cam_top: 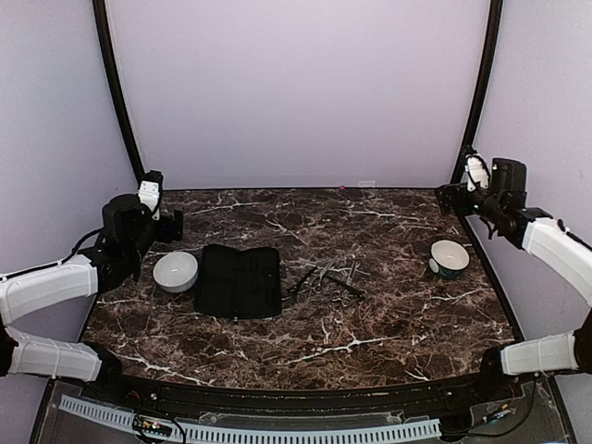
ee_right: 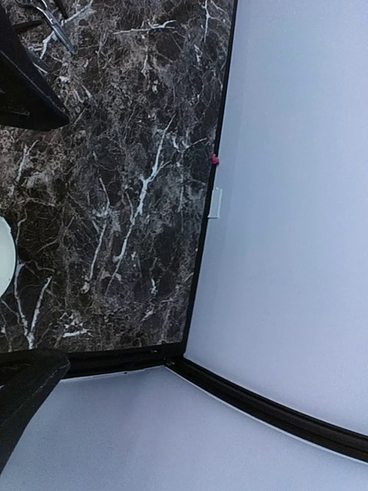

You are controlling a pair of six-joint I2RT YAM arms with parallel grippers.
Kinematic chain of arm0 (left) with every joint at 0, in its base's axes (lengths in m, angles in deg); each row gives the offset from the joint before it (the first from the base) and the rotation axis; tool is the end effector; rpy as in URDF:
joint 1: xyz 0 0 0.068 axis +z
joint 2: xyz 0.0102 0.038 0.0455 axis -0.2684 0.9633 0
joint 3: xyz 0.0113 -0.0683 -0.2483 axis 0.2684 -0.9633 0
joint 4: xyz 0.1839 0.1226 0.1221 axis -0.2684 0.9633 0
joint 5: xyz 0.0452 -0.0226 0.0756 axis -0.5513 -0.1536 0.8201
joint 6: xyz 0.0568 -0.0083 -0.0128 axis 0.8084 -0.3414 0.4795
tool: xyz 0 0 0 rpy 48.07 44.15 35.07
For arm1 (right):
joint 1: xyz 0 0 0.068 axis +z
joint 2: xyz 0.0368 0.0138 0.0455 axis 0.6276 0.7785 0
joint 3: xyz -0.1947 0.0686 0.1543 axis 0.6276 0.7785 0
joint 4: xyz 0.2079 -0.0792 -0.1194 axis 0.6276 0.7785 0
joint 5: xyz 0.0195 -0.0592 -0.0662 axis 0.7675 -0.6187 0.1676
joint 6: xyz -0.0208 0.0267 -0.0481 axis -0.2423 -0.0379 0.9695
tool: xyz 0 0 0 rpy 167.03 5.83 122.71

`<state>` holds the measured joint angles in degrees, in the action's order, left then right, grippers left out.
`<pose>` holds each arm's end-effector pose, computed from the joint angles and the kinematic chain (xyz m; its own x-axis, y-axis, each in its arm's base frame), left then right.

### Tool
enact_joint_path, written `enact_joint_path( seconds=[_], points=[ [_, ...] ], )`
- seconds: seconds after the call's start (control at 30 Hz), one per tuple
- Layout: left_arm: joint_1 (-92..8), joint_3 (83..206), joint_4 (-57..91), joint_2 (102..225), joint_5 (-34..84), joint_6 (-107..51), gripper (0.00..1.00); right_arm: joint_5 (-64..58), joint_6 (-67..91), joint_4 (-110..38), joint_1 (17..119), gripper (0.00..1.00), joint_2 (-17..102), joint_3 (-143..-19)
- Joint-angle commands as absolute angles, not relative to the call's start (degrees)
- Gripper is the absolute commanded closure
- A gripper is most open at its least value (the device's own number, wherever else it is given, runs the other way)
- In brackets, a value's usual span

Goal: Sort the hair-cutting tools

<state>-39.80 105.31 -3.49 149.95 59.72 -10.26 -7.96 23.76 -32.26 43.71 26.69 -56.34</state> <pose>0.2347 -0.0848 0.2593 -0.1029 0.1547 -0.9826 -0.0283 0.9870 0.1584 0.2678 0.0245 0.3027 -0.3028 -0.1151 -0.9461 -0.1532 0.9856 -0.0709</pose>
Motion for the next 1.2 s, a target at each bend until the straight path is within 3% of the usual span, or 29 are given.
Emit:
enact_joint_path(
  seconds=[0.0, 0.27, 0.53, 0.67, 0.9, 1.07, 1.17],
  points=[
    [-36.5, 112.1, 2.5, 153.7, 52.7, -13.5, 0.09, -9.2, 22.1, -39.4, 42.5, 0.01, 28.1, -53.4],
    [-36.5, 127.5, 16.7, 165.2, 44.2, -19.1, 0.28, 2.4, 31.5, -42.2, 40.8, 0.01, 29.4, -47.9],
    [-46.3, 140.6, 31.3, 174.2, 40.8, -22.6, 0.43, 11.2, 35.2, -44.6, 40.0, 0.01, 28.7, -44.7],
    [-52.7, 145.8, 36.7, 178.7, 39.8, -24.7, 0.45, 16.1, 36.5, -45.8, 39.7, 0.01, 28.4, -43.5],
    [-62.4, 152.7, 44.1, 187.7, 42.3, -28.7, 0.40, 20.5, 39.4, -46.8, 39.5, 0.01, 28.1, -42.4],
    [-64.5, 155.4, 46.7, 193.1, 41.6, -33.0, 0.45, 24.0, 40.8, -46.3, 39.5, 0.01, 28.1, -42.5],
    [-64.8, 156.2, 48.0, 195.3, 41.8, -34.9, 0.54, 25.2, 41.2, -46.0, 39.4, 0.01, 28.0, -42.7]
  ],
)
